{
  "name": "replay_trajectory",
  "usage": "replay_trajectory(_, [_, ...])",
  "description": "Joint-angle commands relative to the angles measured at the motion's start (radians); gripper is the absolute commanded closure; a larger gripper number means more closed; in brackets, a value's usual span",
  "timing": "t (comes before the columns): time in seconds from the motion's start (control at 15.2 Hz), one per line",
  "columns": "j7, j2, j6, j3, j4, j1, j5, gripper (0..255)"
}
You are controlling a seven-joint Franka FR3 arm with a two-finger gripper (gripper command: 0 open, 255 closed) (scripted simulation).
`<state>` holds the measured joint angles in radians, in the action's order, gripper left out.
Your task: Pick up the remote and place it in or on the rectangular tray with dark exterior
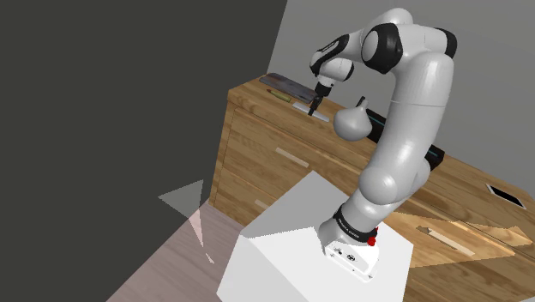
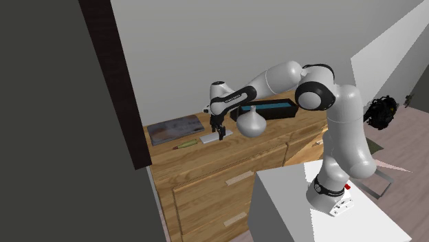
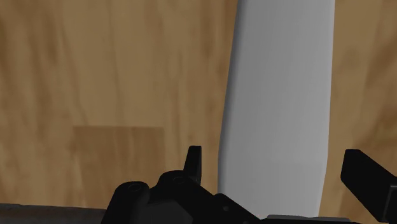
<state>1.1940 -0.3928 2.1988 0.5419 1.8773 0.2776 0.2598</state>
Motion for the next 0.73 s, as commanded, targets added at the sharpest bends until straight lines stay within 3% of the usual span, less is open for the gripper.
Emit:
replay_trajectory(0.0, [0.000, 0.000, 0.001, 0.000, 0.001, 0.000, 0.000, 0])
replay_trajectory(0.2, [0.000, 0.000, 0.001, 0.000, 0.001, 0.000, 0.000, 0])
replay_trajectory(0.26, [0.000, 0.000, 0.001, 0.000, 0.001, 0.000, 0.000, 255])
replay_trajectory(0.66, [0.000, 0.000, 0.001, 0.000, 0.000, 0.000, 0.000, 255])
